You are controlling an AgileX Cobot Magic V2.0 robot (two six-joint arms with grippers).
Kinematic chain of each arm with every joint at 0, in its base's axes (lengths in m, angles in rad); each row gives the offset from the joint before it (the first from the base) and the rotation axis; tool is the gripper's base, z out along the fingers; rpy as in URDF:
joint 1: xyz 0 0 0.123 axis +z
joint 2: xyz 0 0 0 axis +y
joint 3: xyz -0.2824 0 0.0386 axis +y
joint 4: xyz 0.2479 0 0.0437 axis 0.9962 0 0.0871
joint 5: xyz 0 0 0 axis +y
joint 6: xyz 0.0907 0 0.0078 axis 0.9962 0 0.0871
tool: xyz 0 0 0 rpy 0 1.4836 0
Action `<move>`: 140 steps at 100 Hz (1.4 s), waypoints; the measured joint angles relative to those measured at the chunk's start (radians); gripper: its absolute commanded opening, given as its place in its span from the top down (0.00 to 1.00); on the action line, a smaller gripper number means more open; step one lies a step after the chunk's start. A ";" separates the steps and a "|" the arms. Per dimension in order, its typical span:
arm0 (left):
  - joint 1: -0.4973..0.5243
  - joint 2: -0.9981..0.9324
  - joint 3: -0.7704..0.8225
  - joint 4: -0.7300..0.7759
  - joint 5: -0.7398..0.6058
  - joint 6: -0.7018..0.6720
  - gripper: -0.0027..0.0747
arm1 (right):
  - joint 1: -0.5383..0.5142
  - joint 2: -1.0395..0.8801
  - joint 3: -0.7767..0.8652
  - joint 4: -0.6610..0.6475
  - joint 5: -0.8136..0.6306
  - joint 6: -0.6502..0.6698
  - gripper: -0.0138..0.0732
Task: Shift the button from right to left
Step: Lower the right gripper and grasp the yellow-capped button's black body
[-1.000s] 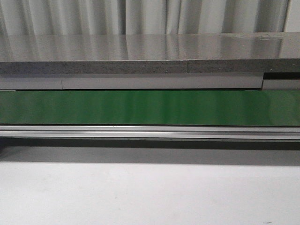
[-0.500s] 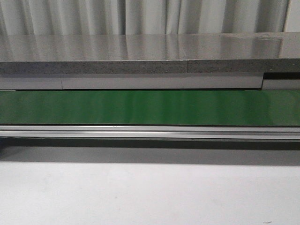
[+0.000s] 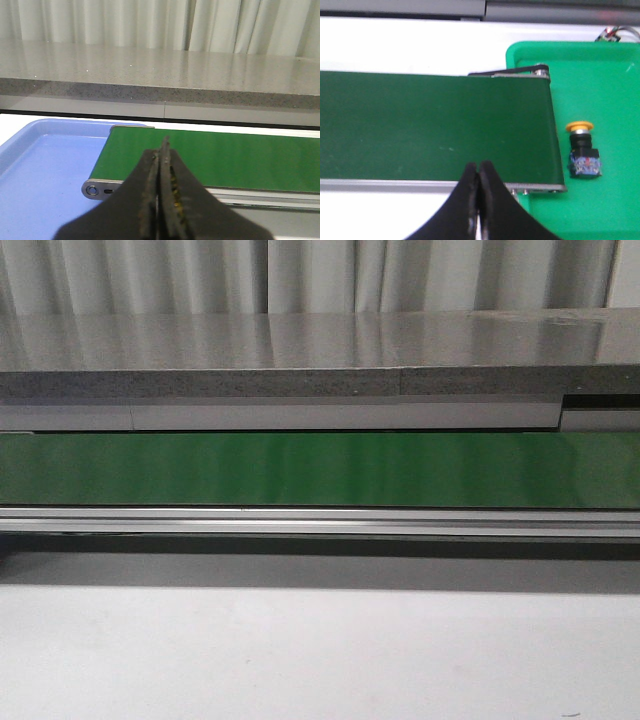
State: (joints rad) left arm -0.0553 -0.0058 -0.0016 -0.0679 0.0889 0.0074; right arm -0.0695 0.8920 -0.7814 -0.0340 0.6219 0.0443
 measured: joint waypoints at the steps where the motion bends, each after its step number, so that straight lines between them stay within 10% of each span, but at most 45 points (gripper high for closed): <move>1: 0.000 0.000 0.000 0.000 0.000 0.000 0.99 | 0.000 0.005 -0.006 -0.002 0.006 0.000 0.92; 20: 0.000 0.000 0.000 0.000 0.000 0.000 0.99 | -0.068 0.125 -0.079 -0.024 0.141 0.000 0.78; 43: 0.000 0.000 0.000 0.000 0.000 0.000 0.99 | -0.211 0.198 -0.110 -0.068 0.212 0.000 0.06; 73: 0.000 0.000 0.000 0.000 0.000 0.000 0.99 | -0.372 0.266 -0.110 -0.171 0.196 -0.002 0.12; 140: 0.000 0.000 0.000 0.000 0.000 0.000 0.99 | -0.449 0.652 -0.211 0.041 0.039 -0.264 0.12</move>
State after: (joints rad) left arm -0.0553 -0.0058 -0.0016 -0.0679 0.0889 0.0074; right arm -0.5186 1.5441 -0.9921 0.0073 0.6604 -0.2198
